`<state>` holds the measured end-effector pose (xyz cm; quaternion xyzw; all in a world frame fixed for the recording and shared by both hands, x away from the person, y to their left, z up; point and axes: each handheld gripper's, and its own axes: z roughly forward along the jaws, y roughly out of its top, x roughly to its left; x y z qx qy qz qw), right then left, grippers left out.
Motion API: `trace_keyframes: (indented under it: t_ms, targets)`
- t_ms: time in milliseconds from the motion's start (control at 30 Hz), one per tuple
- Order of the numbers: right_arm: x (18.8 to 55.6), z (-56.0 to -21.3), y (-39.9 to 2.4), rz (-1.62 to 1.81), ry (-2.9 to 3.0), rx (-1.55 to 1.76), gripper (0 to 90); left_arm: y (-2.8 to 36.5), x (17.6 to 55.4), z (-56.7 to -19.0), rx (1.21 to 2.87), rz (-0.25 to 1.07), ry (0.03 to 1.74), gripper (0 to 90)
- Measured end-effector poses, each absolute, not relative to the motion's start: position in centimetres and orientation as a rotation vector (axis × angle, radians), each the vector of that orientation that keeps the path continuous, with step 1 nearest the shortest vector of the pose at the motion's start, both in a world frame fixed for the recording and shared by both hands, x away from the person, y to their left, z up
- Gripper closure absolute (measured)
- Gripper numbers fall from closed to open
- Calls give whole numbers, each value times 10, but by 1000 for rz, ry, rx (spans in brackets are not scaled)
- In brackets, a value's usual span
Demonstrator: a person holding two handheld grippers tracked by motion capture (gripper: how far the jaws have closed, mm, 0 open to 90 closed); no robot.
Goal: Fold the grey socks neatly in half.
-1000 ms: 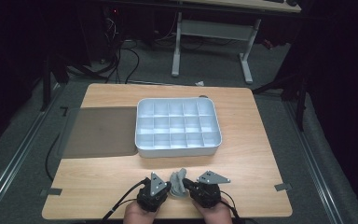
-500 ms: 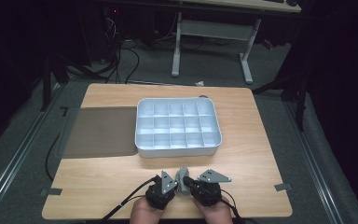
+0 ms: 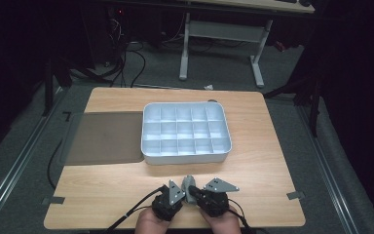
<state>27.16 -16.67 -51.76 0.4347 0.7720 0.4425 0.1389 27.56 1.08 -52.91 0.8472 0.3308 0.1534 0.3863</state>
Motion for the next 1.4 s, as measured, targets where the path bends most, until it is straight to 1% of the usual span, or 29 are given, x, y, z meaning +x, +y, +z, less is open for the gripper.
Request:
trace_keyframes:
  t_ms: [300, 467, 567, 633, 700, 800, 867, 900, 967, 1033, 1100, 1233, 1367, 1400]
  targets:
    - [267, -521, -160, 1249, 2236, 1243, 900, 10, 275, -530, 2180, 406, 832, 889]
    - [266, -525, -159, 1226, 2245, 1233, 900, 13, 276, -530, 2175, 399, 840, 876]
    - [266, -526, -158, 1211, 2240, 1221, 900, 17, 277, -530, 2165, 381, 857, 848]
    - [265, -526, -157, 1211, 2240, 1215, 900, 21, 279, -530, 2157, 352, 873, 810]
    - [265, -527, -157, 1209, 2242, 1208, 900, 27, 278, -528, 2140, 354, 879, 795]
    - [265, -527, -157, 1211, 2245, 1204, 900, 34, 278, -521, 2093, 381, 885, 821]
    - [265, -527, -156, 1217, 2246, 1201, 900, 35, 280, -513, 2058, 401, 880, 891]
    - [265, -528, -156, 1219, 2247, 1199, 900, 34, 280, -508, 2042, 405, 870, 900]
    - [265, -528, -156, 1220, 2246, 1193, 900, 32, 281, -505, 2031, 401, 861, 900]
    - [265, -528, -156, 1223, 2243, 1196, 900, 20, 283, -491, 2000, 391, 799, 900]
    - [265, -528, -156, 1225, 2242, 1195, 900, 10, 286, -487, 1989, 380, 786, 900]
    - [264, -529, -156, 1233, 2239, 1192, 900, -4, 294, -492, 2017, 353, 775, 900]
    - [264, -529, -157, 1235, 2239, 1188, 900, -6, 299, -499, 2033, 345, 787, 900]
    - [265, -529, -157, 1239, 2240, 1188, 900, -2, 303, -504, 2037, 342, 817, 900]
